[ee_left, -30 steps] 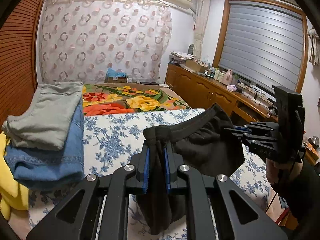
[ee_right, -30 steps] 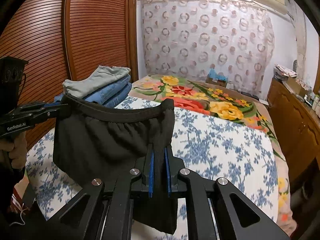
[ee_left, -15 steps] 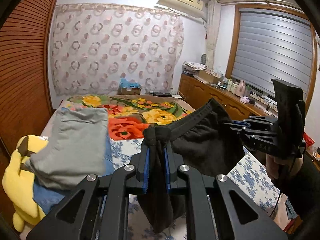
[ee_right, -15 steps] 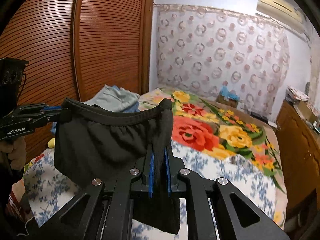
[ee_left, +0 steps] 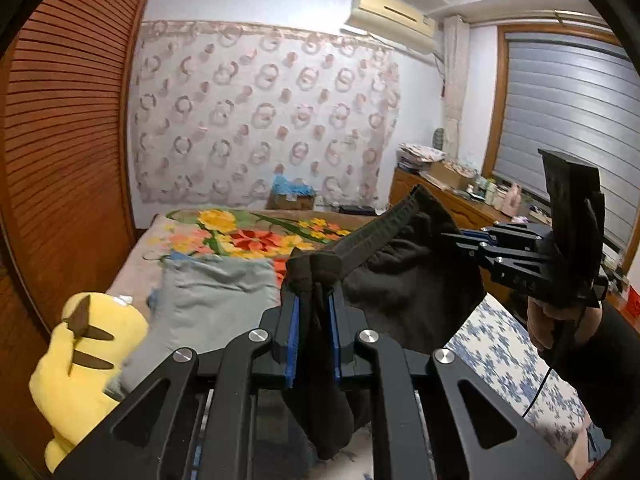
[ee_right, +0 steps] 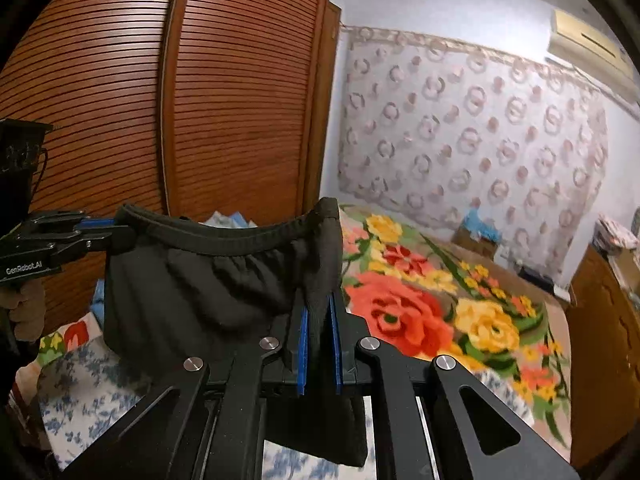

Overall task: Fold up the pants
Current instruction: 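Lift the folded black garment with both grippers and carry it toward the clothes stack, then lower the black garment onto the folded jeans stack with both grippers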

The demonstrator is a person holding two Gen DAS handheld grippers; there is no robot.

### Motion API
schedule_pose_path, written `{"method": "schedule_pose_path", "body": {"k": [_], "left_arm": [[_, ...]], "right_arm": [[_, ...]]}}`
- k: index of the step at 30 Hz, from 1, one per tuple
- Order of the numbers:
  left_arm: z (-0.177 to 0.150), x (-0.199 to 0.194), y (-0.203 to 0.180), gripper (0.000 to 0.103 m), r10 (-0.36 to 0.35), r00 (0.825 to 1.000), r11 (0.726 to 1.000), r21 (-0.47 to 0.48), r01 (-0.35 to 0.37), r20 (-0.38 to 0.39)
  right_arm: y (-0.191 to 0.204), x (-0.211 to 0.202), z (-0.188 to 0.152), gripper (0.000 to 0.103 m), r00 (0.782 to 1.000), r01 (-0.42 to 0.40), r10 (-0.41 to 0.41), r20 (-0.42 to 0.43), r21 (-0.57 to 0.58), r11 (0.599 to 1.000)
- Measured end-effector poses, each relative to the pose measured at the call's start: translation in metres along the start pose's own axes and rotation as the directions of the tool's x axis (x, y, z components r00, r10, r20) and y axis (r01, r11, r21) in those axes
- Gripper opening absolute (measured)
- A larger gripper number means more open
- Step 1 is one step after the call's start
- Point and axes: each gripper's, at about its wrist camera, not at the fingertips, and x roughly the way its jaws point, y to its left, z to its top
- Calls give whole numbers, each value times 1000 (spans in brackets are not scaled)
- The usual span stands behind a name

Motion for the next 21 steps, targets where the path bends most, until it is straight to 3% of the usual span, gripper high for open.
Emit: {"method": "schedule_pose_path", "body": {"k": [10,21], "left_arm": [[0,-2,38,14,81,996,996,-35,-80,30],[-22,-13,56,14,194,981,977,-84,-194,0]], "right_arm": [[9,59,31,9,998,-51,55,33,-114,992],[6,125,32,9,991,-128,135,16,-212,969]]}}
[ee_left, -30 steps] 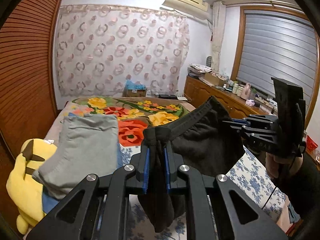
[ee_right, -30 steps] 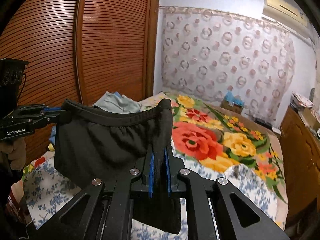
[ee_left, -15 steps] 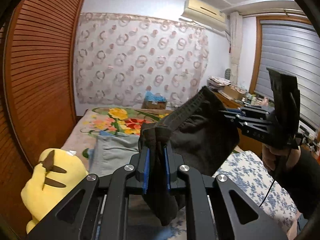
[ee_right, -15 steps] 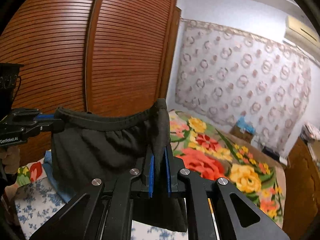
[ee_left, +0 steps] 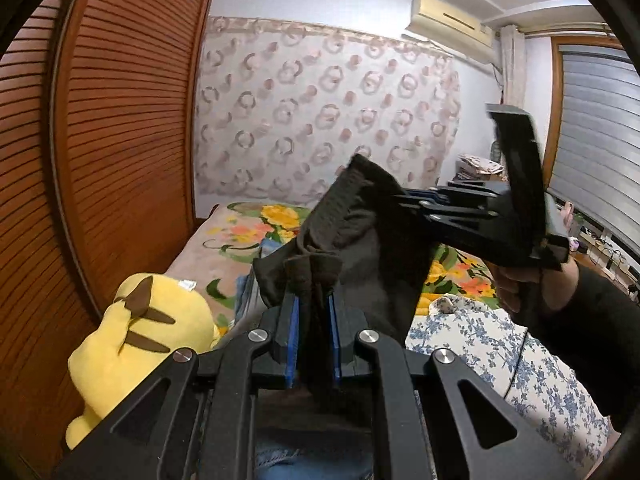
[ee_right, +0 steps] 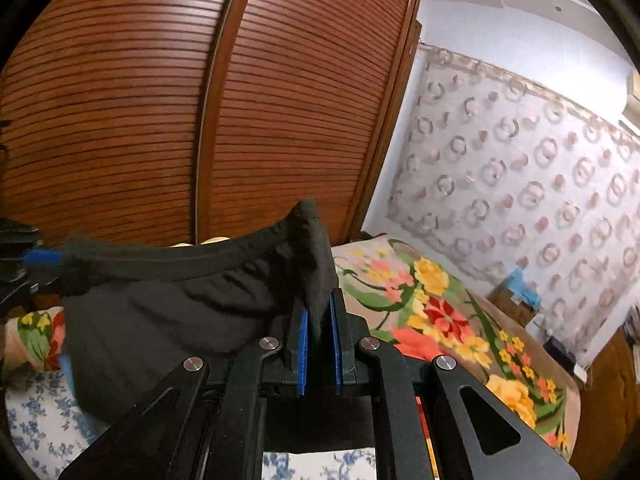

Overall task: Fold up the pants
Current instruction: 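Lower the black garment onto the folded jeans stack with both grippers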

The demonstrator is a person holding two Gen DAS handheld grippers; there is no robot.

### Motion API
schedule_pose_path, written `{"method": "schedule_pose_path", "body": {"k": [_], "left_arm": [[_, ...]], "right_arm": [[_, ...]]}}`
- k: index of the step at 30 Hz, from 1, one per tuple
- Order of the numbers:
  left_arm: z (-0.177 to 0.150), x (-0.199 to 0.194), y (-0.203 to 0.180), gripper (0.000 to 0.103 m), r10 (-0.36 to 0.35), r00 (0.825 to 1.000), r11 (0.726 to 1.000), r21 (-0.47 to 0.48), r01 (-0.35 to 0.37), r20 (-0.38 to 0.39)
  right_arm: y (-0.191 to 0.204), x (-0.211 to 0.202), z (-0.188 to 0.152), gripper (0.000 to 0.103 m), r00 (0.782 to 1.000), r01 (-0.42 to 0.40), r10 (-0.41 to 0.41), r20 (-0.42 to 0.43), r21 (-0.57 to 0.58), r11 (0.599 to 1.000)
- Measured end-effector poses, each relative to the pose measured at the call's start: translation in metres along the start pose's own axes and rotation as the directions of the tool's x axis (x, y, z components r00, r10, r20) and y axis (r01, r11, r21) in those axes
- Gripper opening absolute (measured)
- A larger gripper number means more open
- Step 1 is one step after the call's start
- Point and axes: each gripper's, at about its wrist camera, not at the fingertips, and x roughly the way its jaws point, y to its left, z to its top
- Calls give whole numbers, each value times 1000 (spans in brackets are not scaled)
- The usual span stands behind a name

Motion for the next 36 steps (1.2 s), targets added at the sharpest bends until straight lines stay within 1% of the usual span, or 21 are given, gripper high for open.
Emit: {"method": "schedule_pose_path", "body": {"k": [2,6,9,15,16,18,21,23,25,26,30,36], "left_arm": [[-3,0,2,14,11,1000,1000,-12,-11,-9],[-11,1,9,14,36,999,999,-36,-37,-29],[-14,2,12,14,51,998,998,-42,-53,-37],[-16,2,18,14,62,997,997,-53,-64,-44],[-17,3,18,14,67,997,996,-52,-69,-47],[-20,8,21,14,75,995,995,-56,-79,-61],[-27,19,25,14,86,991,994,-64,-93,-104],[-30,24,29,14,98,988,992,-67,-107,-118],[-32,25,32,14,97,988,991,-81,-107,-123],[-31,26,34,14,97,987,990,-85,-108,-124],[-32,28,37,16,109,985,988,-90,-122,-136],[-38,31,39,21,129,979,985,-92,-145,-159]], "right_arm": [[-1,7,0,9,1000,-23,23,-3,4,1000],[3,17,1,9,999,-40,40,0,-27,999],[4,22,1,9,998,-59,59,-2,-27,998],[4,27,9,9,996,-93,93,-6,-40,995],[4,28,12,10,995,-99,99,-1,-37,994],[-1,25,14,26,995,-97,97,1,-26,995],[-16,20,10,31,997,-77,77,5,9,997],[-23,17,6,35,997,-70,71,-11,36,997],[-31,13,0,35,999,-38,40,-36,51,998],[-32,11,-3,35,998,-36,39,-44,60,998],[-36,7,-16,35,995,-60,67,-70,104,993],[-31,28,-21,35,981,-134,153,-120,152,979]]}}
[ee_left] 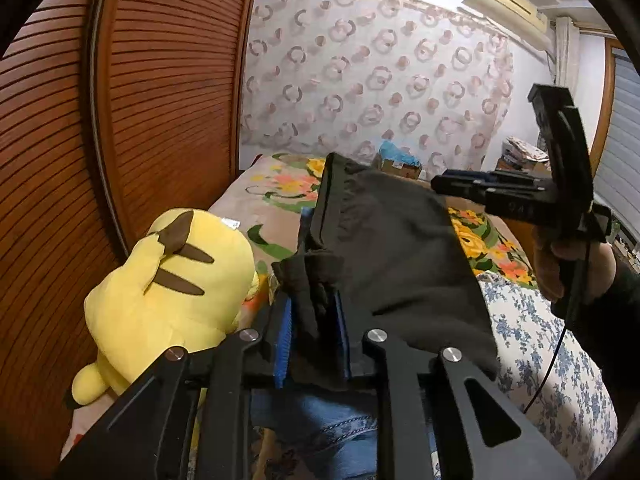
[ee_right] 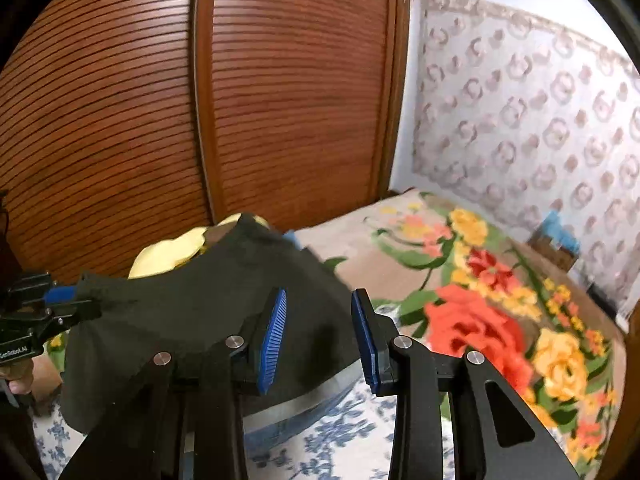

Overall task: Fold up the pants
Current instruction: 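Lower the black garment onto the folded jeans stack with both grippers, then open both grippers to release the garment on the stack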

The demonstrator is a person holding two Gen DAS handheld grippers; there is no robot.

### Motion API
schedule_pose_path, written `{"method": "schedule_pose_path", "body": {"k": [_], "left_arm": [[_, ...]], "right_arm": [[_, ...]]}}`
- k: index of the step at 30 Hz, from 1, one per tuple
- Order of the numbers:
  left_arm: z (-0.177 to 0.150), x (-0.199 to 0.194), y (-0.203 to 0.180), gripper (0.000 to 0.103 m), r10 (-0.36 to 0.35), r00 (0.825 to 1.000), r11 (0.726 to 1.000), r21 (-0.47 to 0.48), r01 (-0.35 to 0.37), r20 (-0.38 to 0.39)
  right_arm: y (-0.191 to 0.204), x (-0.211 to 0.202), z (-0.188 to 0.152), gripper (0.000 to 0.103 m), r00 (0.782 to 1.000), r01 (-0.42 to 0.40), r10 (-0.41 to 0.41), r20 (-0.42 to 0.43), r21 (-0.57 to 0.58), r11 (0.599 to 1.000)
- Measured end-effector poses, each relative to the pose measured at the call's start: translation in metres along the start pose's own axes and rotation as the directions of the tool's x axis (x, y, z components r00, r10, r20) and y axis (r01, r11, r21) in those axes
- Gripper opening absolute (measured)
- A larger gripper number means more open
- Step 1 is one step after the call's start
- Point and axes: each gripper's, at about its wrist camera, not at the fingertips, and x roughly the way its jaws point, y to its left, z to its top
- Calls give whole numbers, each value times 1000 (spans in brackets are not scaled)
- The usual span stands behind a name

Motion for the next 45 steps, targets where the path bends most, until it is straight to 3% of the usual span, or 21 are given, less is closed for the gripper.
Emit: {"method": "schedule_pose_path", "body": {"k": [6,12,13,14,16,20,23,26,28,32,38,45], "left_arm": [[-5,3,5,28,13,1000,1000,-19,-13,-19],[-5,4,4,29,24,999,1000,-7,-25,-23],[-6,5,4,34,30,999,1000,0,-30,-25],[-7,5,5,47,50,999,999,0,-50,-22],[-8,5,7,51,51,999,999,-11,-51,-18],[-10,3,13,75,69,997,997,-29,-70,-27],[-11,-1,15,75,60,998,997,-36,-61,-35],[-12,-6,14,75,60,998,998,-29,-61,-27],[-12,-11,12,83,61,998,998,-23,-61,-19],[-14,-23,5,90,45,999,999,-2,-46,-3],[-17,-45,-15,90,67,998,996,64,-68,17],[-26,-72,-34,90,36,999,995,93,-39,37]], "right_arm": [[-9,28,-6,35,998,-7,10,-66,44,999],[-2,24,1,35,999,3,-1,-46,62,998],[1,22,0,35,999,1,2,-42,60,998],[4,18,-3,35,999,-5,7,-37,58,998],[8,13,-13,38,999,-33,36,-36,70,997],[17,9,-26,53,996,-74,78,-39,84,994],[22,4,-34,63,995,-87,90,-42,80,993],[27,-5,-40,66,996,-75,78,-44,66,995],[28,-12,-42,68,996,-70,73,-41,74,995],[34,-31,-48,73,998,-51,55,-34,97,994],[53,-69,-61,87,1000,-17,16,4,127,992],[70,-115,-83,89,997,61,-68,34,174,983]]}}
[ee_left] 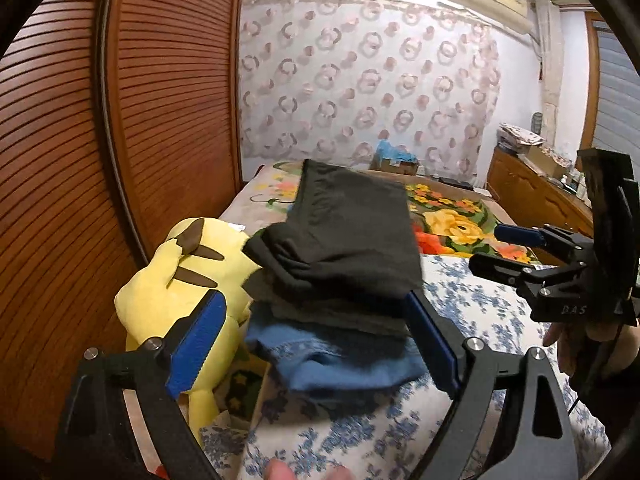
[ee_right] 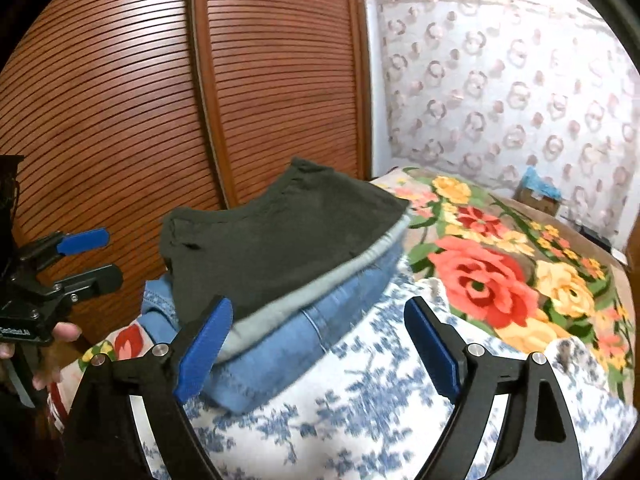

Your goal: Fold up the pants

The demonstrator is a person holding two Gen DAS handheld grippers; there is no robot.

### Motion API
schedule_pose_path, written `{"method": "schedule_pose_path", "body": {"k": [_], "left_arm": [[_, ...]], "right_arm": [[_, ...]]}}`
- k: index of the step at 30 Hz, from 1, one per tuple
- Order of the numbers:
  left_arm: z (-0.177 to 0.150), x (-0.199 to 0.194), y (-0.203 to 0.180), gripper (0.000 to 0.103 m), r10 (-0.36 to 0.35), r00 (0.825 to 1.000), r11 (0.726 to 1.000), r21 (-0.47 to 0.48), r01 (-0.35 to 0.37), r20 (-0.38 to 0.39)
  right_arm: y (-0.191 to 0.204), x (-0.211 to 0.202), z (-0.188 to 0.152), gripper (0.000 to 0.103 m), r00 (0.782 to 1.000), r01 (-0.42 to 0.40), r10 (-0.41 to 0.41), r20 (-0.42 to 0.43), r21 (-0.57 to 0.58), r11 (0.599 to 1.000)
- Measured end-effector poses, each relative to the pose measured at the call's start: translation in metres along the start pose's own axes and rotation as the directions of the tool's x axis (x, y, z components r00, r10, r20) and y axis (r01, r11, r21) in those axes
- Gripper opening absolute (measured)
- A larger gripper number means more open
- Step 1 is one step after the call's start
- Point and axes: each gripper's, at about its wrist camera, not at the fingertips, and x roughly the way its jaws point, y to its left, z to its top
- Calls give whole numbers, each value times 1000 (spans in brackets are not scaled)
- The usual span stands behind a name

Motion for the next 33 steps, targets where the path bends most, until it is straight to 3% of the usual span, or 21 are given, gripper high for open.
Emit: {"method": "schedule_pose_path", "body": {"k": [9,18,23,28,33], "left_arm": [[-12,-21,-37,90,-58,998,996,63,58,8],[-23,-37,-78,90,-140,990,985,98,139,2],[-28,-45,-98,90,-168,986,979,119,167,6],[-34,-47,-111,90,-176,984,975,138,175,-3],[-40,-49,-122,90,-191,981,970,149,190,-6]], "right_arm": [[17,-63,-34,89,993,106,-109,41,64,992],[42,-123,-70,89,970,226,-235,59,129,966],[57,-145,-85,89,945,309,-322,57,162,937],[68,-164,-99,89,930,343,-363,62,212,915],[84,-167,-104,89,889,436,-456,37,233,869]]}}
